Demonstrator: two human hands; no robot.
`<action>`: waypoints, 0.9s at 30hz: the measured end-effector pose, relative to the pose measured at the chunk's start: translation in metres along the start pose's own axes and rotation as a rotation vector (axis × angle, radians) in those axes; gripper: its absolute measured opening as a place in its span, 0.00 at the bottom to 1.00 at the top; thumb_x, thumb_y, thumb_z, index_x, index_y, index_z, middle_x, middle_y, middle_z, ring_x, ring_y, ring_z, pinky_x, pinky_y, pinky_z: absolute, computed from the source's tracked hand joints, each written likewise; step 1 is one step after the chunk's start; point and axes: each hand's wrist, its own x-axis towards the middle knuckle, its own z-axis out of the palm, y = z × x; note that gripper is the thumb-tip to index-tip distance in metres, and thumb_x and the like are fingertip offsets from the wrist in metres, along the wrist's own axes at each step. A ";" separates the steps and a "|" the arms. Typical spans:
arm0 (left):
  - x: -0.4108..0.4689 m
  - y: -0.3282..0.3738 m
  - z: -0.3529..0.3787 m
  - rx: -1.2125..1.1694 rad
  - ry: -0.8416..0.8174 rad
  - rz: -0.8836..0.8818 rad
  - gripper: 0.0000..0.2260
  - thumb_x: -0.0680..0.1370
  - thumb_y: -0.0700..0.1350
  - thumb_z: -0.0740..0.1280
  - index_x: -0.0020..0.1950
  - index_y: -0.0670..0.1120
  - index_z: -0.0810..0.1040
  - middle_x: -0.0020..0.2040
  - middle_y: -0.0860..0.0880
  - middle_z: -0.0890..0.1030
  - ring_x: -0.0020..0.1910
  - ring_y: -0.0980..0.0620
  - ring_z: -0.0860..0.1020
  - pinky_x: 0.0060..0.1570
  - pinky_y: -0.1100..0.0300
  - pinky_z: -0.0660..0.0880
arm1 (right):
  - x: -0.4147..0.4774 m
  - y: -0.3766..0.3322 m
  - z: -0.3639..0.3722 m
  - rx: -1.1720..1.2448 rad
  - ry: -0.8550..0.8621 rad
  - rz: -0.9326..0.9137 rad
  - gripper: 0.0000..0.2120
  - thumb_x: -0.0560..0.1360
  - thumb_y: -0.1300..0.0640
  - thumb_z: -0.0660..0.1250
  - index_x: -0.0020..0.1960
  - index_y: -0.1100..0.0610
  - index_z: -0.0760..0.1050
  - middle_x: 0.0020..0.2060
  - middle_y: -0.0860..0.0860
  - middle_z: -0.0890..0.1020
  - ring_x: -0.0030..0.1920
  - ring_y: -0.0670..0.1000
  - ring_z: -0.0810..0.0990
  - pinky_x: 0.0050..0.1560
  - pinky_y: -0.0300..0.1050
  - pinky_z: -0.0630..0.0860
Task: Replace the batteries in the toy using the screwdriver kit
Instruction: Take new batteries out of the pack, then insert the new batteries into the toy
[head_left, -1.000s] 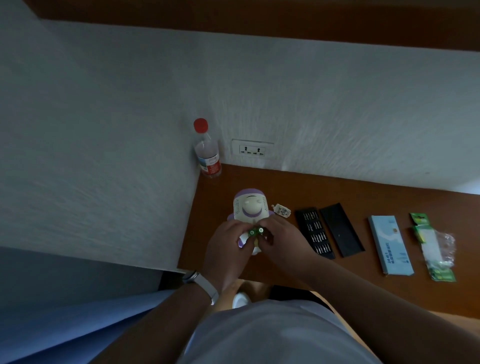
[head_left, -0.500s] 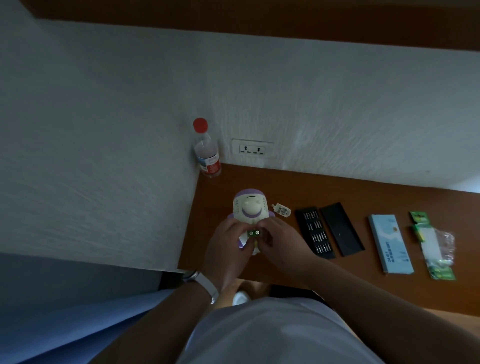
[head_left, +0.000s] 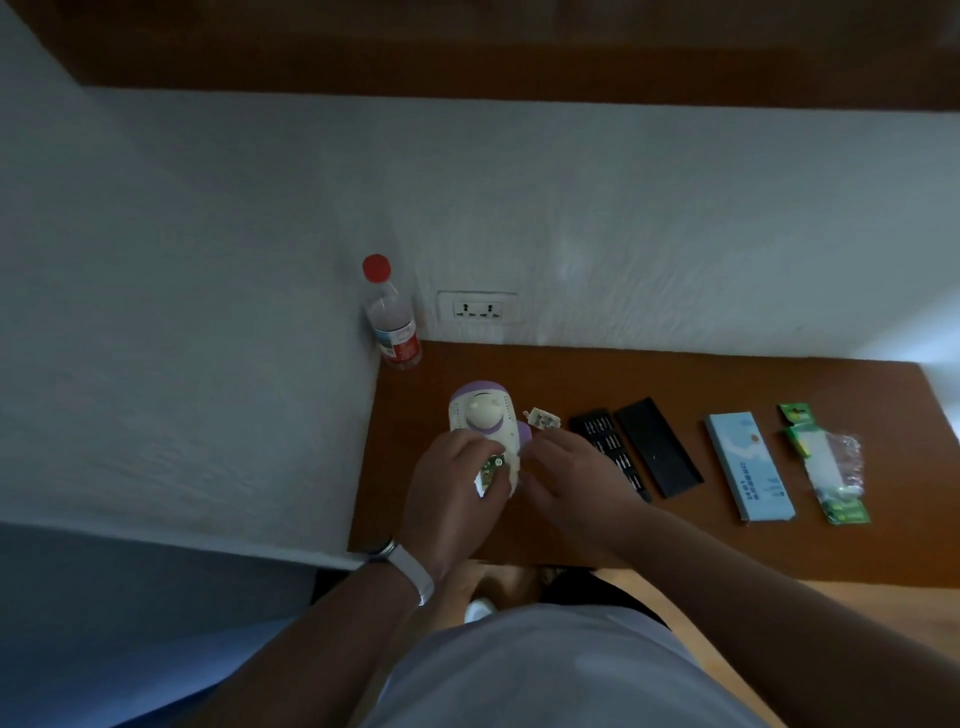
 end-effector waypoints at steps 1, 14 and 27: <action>0.001 0.004 -0.001 0.015 0.003 0.037 0.09 0.75 0.44 0.71 0.53 0.42 0.83 0.50 0.45 0.82 0.50 0.45 0.79 0.48 0.50 0.79 | -0.004 0.000 -0.005 -0.029 -0.003 -0.011 0.13 0.79 0.50 0.63 0.58 0.56 0.78 0.54 0.50 0.79 0.53 0.50 0.76 0.50 0.42 0.72; 0.028 0.059 0.042 0.177 -0.273 0.196 0.23 0.80 0.57 0.60 0.72 0.50 0.75 0.73 0.47 0.74 0.73 0.46 0.70 0.70 0.46 0.68 | -0.068 0.056 -0.046 -0.259 0.053 0.262 0.25 0.79 0.37 0.52 0.70 0.47 0.71 0.69 0.48 0.72 0.71 0.51 0.67 0.70 0.50 0.62; 0.047 0.184 0.154 0.301 -0.421 0.280 0.22 0.80 0.56 0.62 0.73 0.50 0.75 0.74 0.45 0.73 0.75 0.44 0.68 0.74 0.45 0.61 | -0.174 0.192 -0.107 -0.265 0.039 0.403 0.25 0.78 0.38 0.52 0.67 0.50 0.73 0.67 0.51 0.75 0.69 0.53 0.71 0.67 0.53 0.69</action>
